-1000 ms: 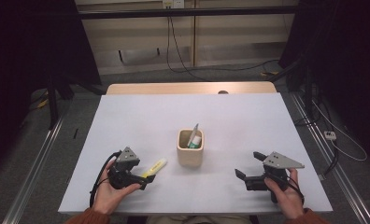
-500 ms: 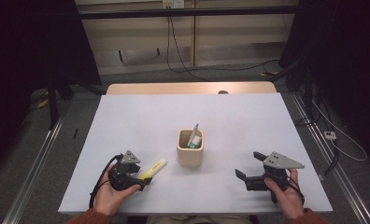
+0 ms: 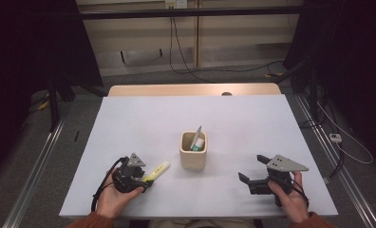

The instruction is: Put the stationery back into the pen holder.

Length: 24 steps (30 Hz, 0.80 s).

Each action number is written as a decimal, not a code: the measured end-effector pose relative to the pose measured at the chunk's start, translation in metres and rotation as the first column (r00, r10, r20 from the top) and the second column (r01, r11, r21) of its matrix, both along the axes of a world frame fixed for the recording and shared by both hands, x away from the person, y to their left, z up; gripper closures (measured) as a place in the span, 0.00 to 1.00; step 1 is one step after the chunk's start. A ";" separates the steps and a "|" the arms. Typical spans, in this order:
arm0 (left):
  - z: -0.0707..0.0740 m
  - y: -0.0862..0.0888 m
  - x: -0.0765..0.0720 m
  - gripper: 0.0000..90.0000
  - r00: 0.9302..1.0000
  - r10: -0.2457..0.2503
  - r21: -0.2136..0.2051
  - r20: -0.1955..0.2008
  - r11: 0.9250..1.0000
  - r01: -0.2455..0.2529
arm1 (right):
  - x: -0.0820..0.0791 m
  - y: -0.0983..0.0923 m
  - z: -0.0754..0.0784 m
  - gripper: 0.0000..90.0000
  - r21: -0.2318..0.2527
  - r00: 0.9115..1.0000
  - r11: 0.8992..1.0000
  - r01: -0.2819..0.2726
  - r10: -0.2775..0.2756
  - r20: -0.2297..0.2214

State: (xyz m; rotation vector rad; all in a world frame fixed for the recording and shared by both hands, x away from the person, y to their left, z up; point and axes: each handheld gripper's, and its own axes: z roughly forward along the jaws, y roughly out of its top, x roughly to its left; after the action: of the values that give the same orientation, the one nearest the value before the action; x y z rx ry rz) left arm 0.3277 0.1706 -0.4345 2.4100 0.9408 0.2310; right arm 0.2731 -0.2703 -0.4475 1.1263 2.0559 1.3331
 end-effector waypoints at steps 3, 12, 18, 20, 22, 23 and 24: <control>0.000 -0.002 0.000 0.59 1.000 0.006 0.003 -0.003 1.000 -0.006 | 0.000 0.000 0.000 0.04 -0.003 1.000 1.000 -0.001 0.001 0.001; 0.002 -0.006 0.001 0.69 1.000 -0.010 0.019 -0.028 1.000 0.010 | 0.000 0.000 0.000 0.04 -0.002 1.000 1.000 -0.001 0.001 0.001; 0.002 -0.005 0.003 0.74 0.999 0.002 0.005 -0.048 1.000 -0.002 | 0.000 0.000 0.000 0.04 -0.002 1.000 1.000 -0.001 0.001 0.005; 0.002 -0.006 0.002 0.75 0.999 -0.004 0.020 -0.037 1.000 0.005 | 0.000 0.000 0.000 0.04 -0.002 1.000 1.000 -0.001 0.001 0.002; 0.003 -0.007 0.002 0.75 0.999 -0.007 0.023 -0.034 1.000 0.008 | 0.000 0.000 0.000 0.04 -0.002 1.000 1.000 -0.002 0.002 0.004; 0.003 -0.006 0.002 0.75 0.999 -0.005 0.018 -0.036 1.000 0.005 | 0.000 0.000 0.000 0.04 -0.001 1.000 1.000 -0.001 0.001 0.005; 0.003 -0.006 0.002 0.75 0.999 0.001 0.008 -0.037 1.000 -0.001 | 0.000 0.000 0.000 0.04 -0.001 1.000 1.000 0.000 0.001 0.006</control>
State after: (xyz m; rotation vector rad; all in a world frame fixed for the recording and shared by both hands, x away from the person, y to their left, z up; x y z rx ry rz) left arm 0.3299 0.1651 -0.4318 2.4284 0.9586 0.1916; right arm 0.2730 -0.2706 -0.4473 1.1205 2.0527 1.3340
